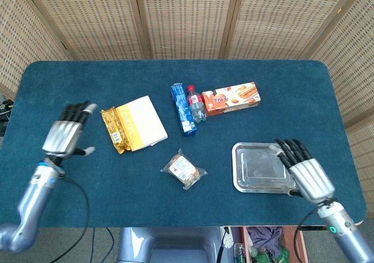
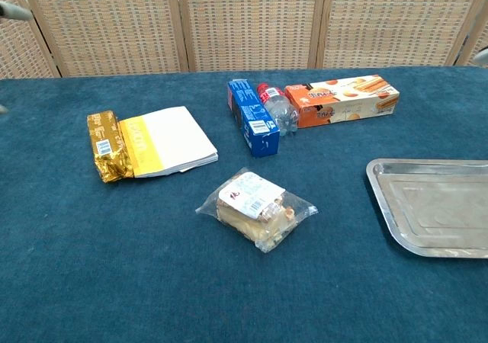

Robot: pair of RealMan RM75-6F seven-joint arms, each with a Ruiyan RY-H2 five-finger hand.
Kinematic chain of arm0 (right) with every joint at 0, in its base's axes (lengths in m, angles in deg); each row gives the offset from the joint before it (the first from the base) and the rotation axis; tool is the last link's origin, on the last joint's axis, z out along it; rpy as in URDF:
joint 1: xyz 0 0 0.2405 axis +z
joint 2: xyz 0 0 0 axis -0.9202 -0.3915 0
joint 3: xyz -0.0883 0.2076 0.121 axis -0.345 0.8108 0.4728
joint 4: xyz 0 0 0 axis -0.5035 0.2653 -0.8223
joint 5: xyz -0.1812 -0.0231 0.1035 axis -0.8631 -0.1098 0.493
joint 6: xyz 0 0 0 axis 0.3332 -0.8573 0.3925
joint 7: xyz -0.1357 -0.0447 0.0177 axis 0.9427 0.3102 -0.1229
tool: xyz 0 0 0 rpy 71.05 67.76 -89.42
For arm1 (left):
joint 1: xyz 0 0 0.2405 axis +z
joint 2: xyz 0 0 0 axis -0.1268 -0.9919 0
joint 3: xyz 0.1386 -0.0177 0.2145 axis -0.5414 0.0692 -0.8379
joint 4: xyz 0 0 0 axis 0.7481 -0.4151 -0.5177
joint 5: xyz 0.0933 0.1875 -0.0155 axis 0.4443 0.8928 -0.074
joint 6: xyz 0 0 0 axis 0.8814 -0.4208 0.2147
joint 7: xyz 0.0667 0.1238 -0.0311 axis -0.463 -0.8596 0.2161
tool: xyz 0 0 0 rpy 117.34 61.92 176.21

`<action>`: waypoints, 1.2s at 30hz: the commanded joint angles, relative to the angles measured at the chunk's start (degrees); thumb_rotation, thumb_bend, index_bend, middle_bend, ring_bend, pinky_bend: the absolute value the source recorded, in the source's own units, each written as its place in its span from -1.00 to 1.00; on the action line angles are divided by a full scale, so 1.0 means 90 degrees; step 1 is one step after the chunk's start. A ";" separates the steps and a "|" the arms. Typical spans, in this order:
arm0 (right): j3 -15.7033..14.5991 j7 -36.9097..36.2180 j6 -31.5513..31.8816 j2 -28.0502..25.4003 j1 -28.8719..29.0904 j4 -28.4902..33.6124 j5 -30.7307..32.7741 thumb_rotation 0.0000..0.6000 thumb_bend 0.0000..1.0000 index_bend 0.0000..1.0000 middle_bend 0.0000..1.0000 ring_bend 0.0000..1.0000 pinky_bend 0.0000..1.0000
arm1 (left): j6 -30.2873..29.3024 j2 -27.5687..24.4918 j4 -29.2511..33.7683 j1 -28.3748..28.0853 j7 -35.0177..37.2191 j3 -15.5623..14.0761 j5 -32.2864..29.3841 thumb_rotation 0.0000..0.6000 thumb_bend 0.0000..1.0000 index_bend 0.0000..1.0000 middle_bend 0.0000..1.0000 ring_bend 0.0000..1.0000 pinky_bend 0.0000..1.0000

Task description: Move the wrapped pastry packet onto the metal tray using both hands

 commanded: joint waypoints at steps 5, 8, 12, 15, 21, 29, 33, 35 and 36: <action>0.0245 0.0586 -0.1997 0.0398 0.1570 0.0540 -0.0143 1.00 -1.00 -1.00 -1.00 -1.00 -1.00 | -0.1312 -0.0566 0.0201 0.1244 0.0641 -0.0379 -0.0066 1.00 -1.00 -1.00 -1.00 -1.00 -1.00; 0.0421 0.0957 -0.2777 0.0749 0.2103 0.0580 0.0203 1.00 -1.00 -1.00 -1.00 -1.00 -1.00 | -0.1340 -0.0598 0.0151 0.1411 0.0811 -0.0428 -0.0089 1.00 -1.00 -1.00 -1.00 -1.00 -1.00; 0.0641 0.1481 -0.3701 0.1405 0.2782 0.0342 0.0716 1.00 -1.00 -1.00 -1.00 -1.00 -1.00 | -0.1249 -0.0536 0.0002 0.1489 0.0954 -0.0477 -0.0045 1.00 -1.00 -1.00 -1.00 -1.00 -1.00; 0.0792 0.1860 -0.4127 0.1990 0.3174 0.0029 0.1211 1.00 -1.00 -1.00 -1.00 -1.00 -1.00 | -0.1187 -0.0520 -0.0067 0.1496 0.1011 -0.0481 0.0061 1.00 -1.00 -1.00 -1.00 -1.00 -1.00; 0.1064 0.2582 -0.4432 0.3089 0.3823 -0.0866 0.2243 1.00 -1.00 -1.00 -1.00 -1.00 -1.00 | -0.1074 -0.0445 -0.0164 0.1488 0.0917 -0.0479 0.0124 1.00 -1.00 -1.00 -1.00 -1.00 -1.00; 0.1026 0.3491 -0.4507 0.3887 0.4562 -0.1792 0.3783 1.00 -1.00 -0.97 -0.91 -0.97 -1.00 | -0.0948 -0.0374 -0.0233 0.1486 0.0837 -0.0428 0.0085 1.00 -1.00 -1.00 -1.00 -1.00 -1.00; 0.0861 0.3840 -0.4272 0.4046 0.4753 -0.1989 0.4351 1.00 -1.00 -0.31 -0.13 -0.35 -0.66 | -0.0924 -0.0368 -0.0243 0.1500 0.0838 -0.0393 0.0068 1.00 -1.00 -1.00 -1.00 -1.00 -1.00; 0.0806 0.3916 -0.4122 0.4109 0.4795 -0.2022 0.4487 1.00 -1.00 -0.07 0.08 -0.16 -0.46 | -0.0900 -0.0365 -0.0250 0.1501 0.0839 -0.0380 0.0058 1.00 -1.00 -1.00 -1.00 -1.00 -1.00; 0.0804 0.3875 -0.4044 0.4129 0.4795 -0.2000 0.4549 1.00 -0.98 0.03 0.14 -0.11 -0.42 | -0.0884 -0.0365 -0.0255 0.1502 0.0835 -0.0371 0.0045 1.00 -1.00 -1.00 -1.00 -1.00 -1.00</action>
